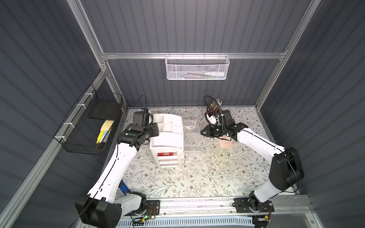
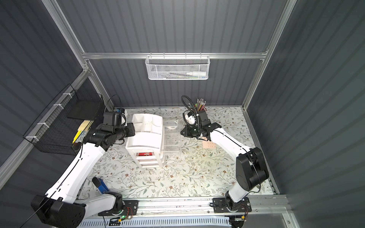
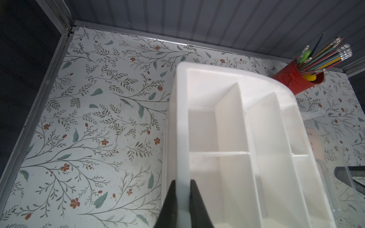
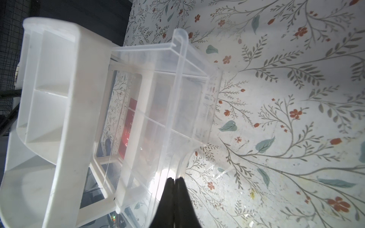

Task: Take the postcards out of the drawer
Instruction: Close the drawer in the storage box.

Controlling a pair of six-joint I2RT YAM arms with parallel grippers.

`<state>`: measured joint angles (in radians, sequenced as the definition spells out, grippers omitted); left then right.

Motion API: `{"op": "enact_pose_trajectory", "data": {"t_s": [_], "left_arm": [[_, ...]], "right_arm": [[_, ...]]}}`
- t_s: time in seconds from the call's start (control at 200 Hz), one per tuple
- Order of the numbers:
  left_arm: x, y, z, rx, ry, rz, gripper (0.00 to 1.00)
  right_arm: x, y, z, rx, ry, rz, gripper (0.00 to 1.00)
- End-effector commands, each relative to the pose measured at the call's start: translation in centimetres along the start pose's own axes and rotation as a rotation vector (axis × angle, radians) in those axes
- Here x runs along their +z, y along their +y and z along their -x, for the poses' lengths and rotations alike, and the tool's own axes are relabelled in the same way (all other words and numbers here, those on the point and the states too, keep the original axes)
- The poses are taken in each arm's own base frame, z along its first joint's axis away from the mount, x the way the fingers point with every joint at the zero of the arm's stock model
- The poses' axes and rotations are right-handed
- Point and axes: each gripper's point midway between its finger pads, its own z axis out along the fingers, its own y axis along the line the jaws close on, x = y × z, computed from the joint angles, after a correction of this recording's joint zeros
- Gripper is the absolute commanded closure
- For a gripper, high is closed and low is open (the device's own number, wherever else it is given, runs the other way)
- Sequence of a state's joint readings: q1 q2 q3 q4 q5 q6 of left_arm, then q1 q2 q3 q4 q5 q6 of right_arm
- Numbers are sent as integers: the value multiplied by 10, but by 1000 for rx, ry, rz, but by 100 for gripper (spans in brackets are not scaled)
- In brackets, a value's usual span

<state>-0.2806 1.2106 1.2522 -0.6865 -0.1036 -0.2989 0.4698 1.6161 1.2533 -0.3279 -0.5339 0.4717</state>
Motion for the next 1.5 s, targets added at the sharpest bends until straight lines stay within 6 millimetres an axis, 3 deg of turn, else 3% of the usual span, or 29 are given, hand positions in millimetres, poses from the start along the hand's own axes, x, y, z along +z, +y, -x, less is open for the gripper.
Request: {"op": "enact_pose_trajectory", "data": {"t_s": [0.0,0.55,1.126,1.491], "left_arm": [[2,-4,-12,33,44,-27,100],[4,-5,-13,33,52,-34,100],[7,-8,-14,33,62,-46,100],[8,-11,-14,30,63,-61,100]], "right_arm": [[1,22,7,-29,-14,45,94],[24,62,-2,-73,12,121,94],[36,81,-16,-74,31,161,94],[57,99,-21,-81,57,210,94]]}}
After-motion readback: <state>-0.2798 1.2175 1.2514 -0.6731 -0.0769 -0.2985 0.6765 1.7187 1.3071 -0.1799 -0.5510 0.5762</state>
